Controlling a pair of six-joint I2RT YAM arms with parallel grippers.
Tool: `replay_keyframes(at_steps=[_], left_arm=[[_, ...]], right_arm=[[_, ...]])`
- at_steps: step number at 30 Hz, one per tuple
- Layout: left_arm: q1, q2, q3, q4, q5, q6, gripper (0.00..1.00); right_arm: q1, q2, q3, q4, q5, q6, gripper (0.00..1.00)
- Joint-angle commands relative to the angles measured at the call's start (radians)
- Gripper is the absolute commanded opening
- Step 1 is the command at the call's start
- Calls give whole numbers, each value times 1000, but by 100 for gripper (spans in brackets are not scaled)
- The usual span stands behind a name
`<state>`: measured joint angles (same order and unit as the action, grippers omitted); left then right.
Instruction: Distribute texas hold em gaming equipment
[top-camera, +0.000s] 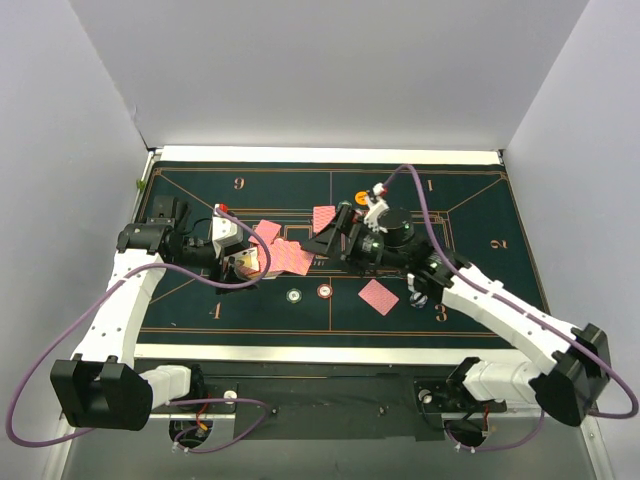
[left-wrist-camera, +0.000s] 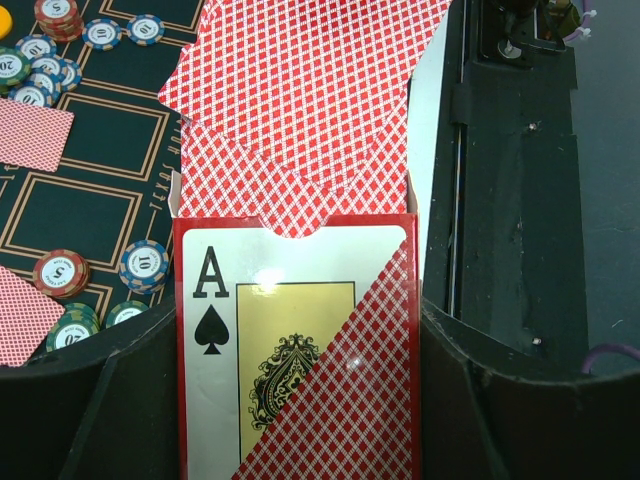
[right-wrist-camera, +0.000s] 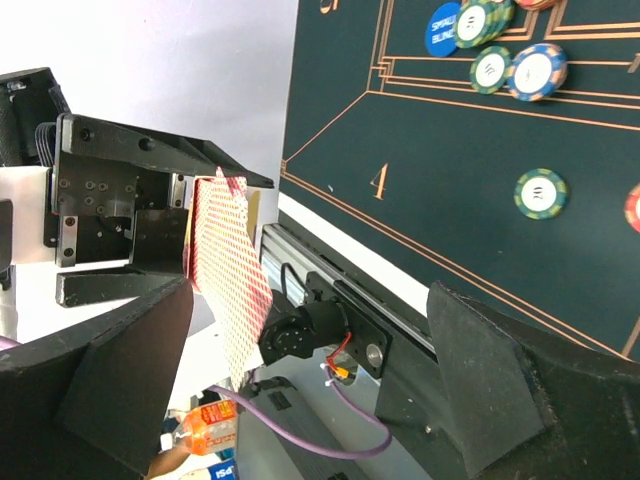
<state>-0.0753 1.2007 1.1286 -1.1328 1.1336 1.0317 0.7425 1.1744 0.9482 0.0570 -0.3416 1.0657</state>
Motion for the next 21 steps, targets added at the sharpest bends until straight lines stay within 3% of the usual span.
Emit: replay_keyframes(at_steps=[1, 6, 10, 21], left_arm=[[6, -30, 34, -1, 58, 5, 0], [6, -33, 36, -2, 57, 1, 0], [8, -30, 34, -2, 57, 4, 0], [8, -32, 31, 2, 58, 1, 0]], right_arm=[[52, 73, 78, 109, -2, 22, 96], [90, 123, 100, 118, 6, 22, 93], [100, 122, 84, 122, 12, 28, 80], [98, 62, 54, 73, 27, 20, 23]])
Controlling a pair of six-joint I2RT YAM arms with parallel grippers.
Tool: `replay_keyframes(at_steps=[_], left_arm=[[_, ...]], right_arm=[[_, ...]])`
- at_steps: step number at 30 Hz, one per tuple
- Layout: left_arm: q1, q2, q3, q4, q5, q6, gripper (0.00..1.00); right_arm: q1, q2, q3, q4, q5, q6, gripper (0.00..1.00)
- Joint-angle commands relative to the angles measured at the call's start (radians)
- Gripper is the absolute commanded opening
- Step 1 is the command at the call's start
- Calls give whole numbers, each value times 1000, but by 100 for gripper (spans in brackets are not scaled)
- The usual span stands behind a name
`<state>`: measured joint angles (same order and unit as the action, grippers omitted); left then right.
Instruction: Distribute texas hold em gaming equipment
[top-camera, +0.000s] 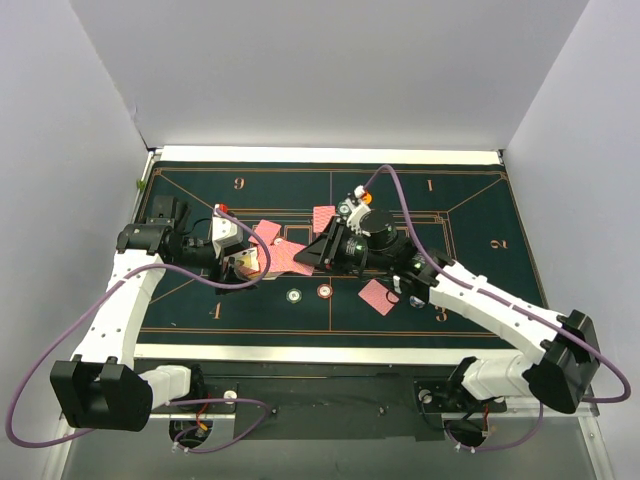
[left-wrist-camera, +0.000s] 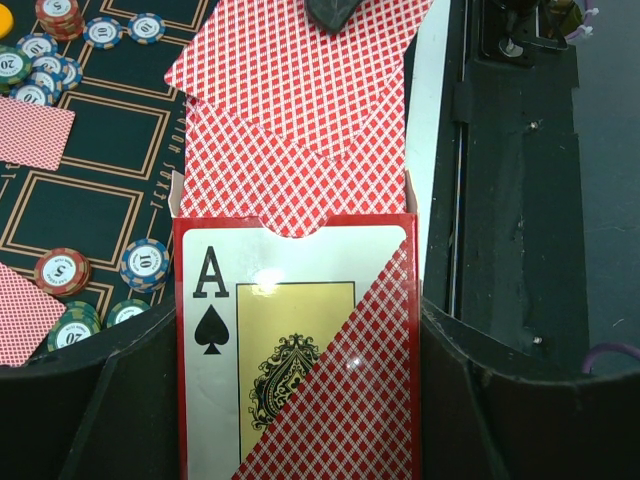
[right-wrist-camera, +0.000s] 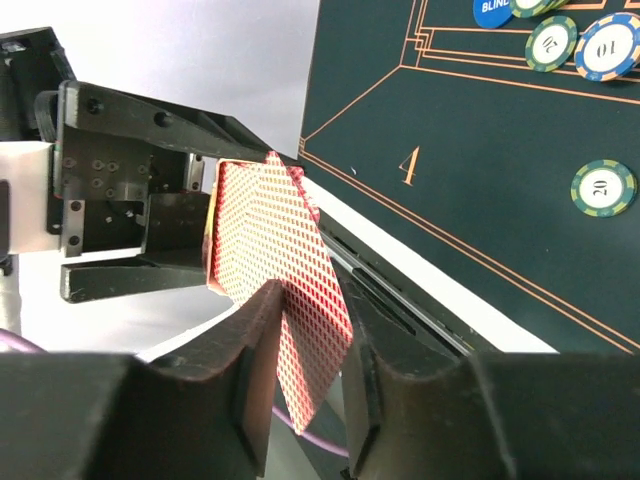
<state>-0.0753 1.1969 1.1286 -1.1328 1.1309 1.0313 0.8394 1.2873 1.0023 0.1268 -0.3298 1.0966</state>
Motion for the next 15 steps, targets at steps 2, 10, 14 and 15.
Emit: replay_keyframes(at_steps=[2, 10, 14, 15], left_arm=[[6, -31, 33, 4, 61, -2, 0], [6, -30, 37, 10, 63, -10, 0], [6, -31, 37, 11, 64, -11, 0], [6, -31, 37, 11, 64, -11, 0]], right_arm=[[3, -59, -5, 2, 17, -6, 18], [-13, -108, -8, -52, 20, -24, 17], [-46, -144, -13, -76, 8, -32, 16], [-52, -158, -14, -79, 3, -32, 16]])
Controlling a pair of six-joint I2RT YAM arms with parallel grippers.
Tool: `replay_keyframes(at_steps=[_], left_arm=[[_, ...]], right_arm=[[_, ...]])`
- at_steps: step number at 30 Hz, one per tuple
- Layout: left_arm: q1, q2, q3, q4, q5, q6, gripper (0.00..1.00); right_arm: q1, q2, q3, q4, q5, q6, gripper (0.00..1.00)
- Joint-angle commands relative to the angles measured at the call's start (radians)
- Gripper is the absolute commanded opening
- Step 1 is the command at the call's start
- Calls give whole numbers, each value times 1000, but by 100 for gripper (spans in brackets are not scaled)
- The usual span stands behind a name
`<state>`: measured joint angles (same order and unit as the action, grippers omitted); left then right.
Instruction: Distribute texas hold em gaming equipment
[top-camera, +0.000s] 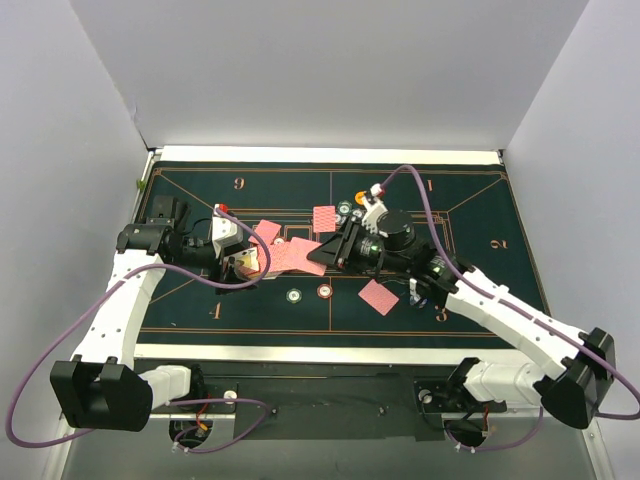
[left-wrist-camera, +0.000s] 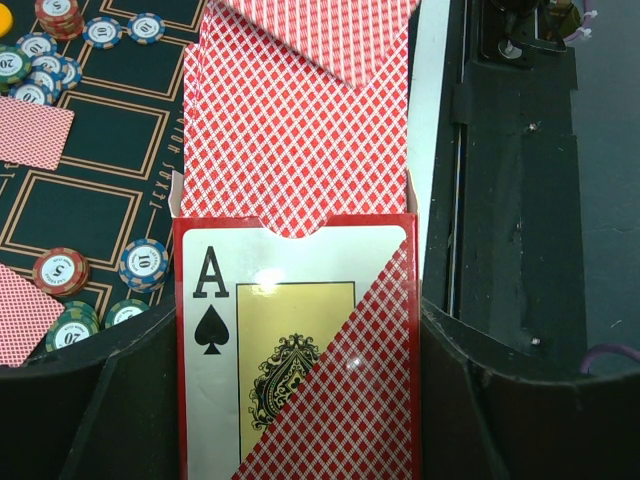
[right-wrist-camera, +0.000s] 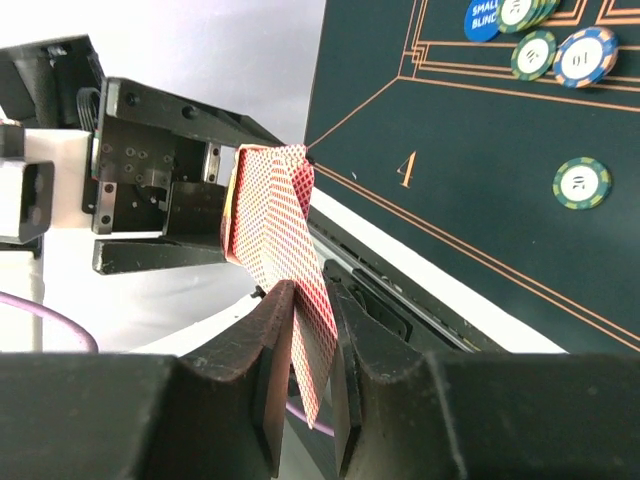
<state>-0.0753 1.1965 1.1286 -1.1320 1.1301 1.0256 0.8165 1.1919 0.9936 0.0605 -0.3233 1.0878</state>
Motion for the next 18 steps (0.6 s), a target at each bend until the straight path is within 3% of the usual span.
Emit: replay_keyframes(at_steps=[1, 11, 15, 18], left_arm=[[6, -31, 37, 11, 66, -7, 0], [8, -35, 40, 11, 66, -12, 0], [8, -37, 40, 11, 68, -12, 0], [8, -35, 43, 9, 69, -15, 0]], right_arm=[[-48, -71, -7, -22, -10, -23, 16], [-212, -104, 40, -57, -91, -48, 5], [-273, -37, 66, -38, -120, -65, 2], [-293, 95, 76, 67, -158, -52, 1]])
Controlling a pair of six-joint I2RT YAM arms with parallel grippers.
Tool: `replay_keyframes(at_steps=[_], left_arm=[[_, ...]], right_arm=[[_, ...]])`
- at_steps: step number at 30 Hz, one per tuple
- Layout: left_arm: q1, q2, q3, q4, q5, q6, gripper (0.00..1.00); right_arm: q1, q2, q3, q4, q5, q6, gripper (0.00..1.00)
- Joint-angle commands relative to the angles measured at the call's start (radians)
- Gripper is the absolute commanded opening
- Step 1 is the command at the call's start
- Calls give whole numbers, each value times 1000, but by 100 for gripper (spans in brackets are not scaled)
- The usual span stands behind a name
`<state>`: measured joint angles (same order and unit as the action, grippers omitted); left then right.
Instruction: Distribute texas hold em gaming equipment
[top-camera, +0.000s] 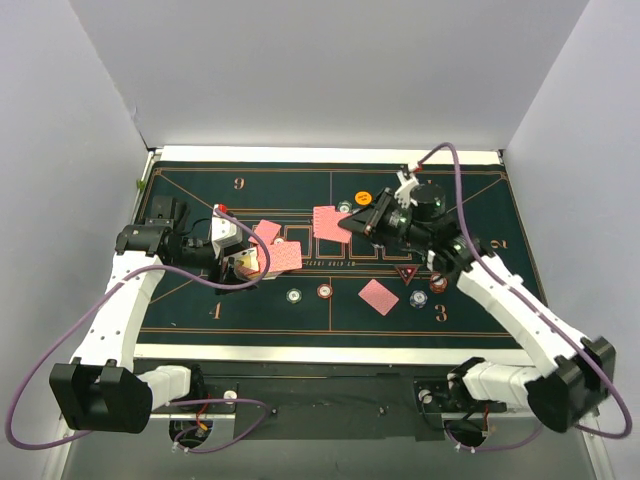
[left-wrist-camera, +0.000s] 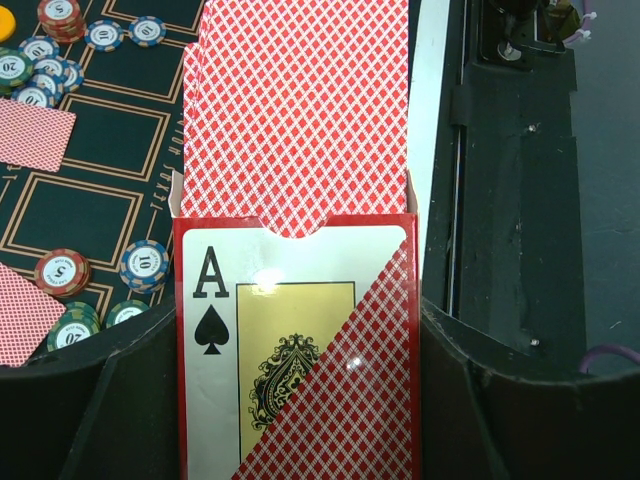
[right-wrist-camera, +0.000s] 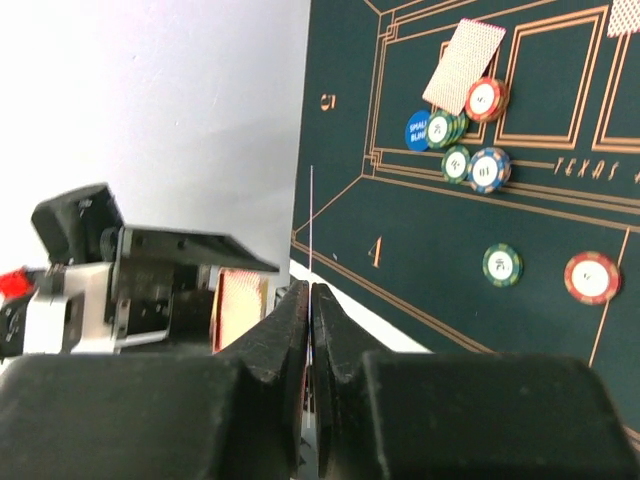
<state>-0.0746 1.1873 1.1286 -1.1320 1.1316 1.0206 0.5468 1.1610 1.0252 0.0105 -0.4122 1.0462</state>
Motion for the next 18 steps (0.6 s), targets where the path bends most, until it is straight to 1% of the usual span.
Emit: replay_keyframes(at_steps=[1, 2, 5, 9, 10, 13, 14, 15, 16, 17, 18], left_arm=[[7, -26, 46, 9, 69, -10, 0], [7, -23, 46, 8, 71, -11, 0], [7, -25, 51, 9, 73, -16, 0], [7, -29, 46, 15, 76, -24, 0], [7, -31, 46, 17, 74, -28, 0], [7, -34, 48, 23, 71, -40, 0], [7, -35, 48, 23, 71, -43, 0], [7, -35, 48, 28, 73, -50, 0], [7, -38, 48, 34, 73, -56, 0], [7, -40, 43, 43, 73, -65, 0], [9, -40, 42, 49, 71, -70, 0]], right_arm=[[-24, 197, 62, 134, -83, -11, 0], [-22, 233, 73, 172, -92, -5, 0], [-19, 437, 147, 258, -137, 24, 0], [-4, 685, 317, 332, -184, 61, 0], [4, 721, 378, 338, -186, 63, 0], [28, 914, 534, 307, -191, 63, 0], [44, 954, 614, 292, -186, 66, 0], [50, 1021, 651, 281, -183, 67, 0], [64, 1061, 735, 252, -172, 67, 0], [77, 1122, 774, 226, -168, 67, 0], [81, 1160, 856, 214, -156, 67, 0]])
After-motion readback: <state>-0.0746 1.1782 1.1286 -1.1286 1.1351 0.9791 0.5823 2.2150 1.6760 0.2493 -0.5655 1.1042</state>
